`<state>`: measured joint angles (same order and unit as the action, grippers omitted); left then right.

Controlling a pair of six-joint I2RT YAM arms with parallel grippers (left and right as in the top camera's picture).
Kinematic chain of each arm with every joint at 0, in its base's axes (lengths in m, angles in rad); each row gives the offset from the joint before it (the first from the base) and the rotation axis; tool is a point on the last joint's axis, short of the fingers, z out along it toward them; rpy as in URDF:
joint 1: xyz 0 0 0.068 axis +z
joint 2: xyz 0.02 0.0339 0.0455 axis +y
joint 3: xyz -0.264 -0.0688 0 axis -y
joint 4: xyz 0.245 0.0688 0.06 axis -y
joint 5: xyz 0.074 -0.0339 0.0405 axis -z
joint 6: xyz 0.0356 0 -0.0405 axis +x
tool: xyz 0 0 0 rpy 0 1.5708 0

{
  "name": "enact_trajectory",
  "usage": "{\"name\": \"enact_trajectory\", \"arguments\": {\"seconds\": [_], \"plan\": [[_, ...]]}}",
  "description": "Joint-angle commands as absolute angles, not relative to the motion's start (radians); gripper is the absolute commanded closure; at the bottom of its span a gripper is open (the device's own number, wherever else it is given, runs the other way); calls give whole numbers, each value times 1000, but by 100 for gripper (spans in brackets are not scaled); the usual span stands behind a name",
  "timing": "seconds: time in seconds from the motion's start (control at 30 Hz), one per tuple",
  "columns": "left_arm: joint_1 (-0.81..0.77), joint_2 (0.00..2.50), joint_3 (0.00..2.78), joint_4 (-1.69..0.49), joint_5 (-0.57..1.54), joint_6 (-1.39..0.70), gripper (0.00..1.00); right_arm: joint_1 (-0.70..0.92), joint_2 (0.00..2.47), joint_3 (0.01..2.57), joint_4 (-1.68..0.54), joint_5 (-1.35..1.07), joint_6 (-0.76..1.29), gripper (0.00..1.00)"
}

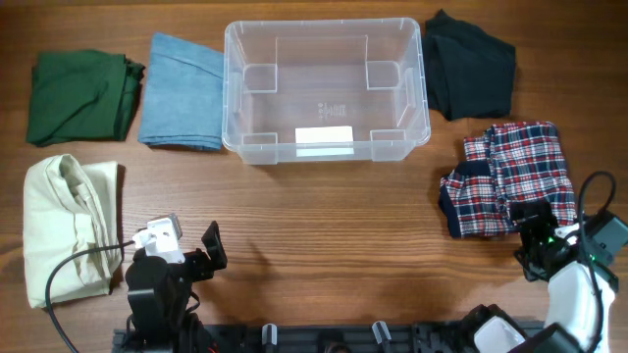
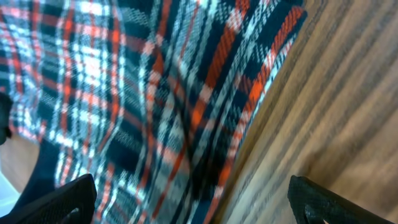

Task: Pack container
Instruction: 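Lower the right gripper and pinch the plaid garment's near edge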

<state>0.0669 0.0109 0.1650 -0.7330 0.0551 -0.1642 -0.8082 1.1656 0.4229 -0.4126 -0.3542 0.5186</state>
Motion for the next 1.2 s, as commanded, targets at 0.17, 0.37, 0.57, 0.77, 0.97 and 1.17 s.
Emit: {"name": "enact_trajectory", "arguments": {"seconds": [0.17, 0.37, 0.57, 0.77, 0.97, 1.17], "plan": [[73, 3, 165, -744, 74, -179, 0, -813, 1282, 416, -341, -349, 516, 0], [73, 3, 165, -744, 74, -179, 0, -813, 1357, 416, -271, -353, 526, 0], [73, 3, 165, -744, 74, -179, 0, -813, 1476, 416, -176, -417, 526, 0], [73, 3, 165, -744, 74, -179, 0, -813, 1542, 416, -138, -453, 527, 4], [73, 3, 165, -744, 74, -179, 0, -813, 1547, 416, -119, -482, 526, 25], [73, 3, 165, -744, 74, -179, 0, -813, 1547, 416, -109, -492, 523, 38]]}}
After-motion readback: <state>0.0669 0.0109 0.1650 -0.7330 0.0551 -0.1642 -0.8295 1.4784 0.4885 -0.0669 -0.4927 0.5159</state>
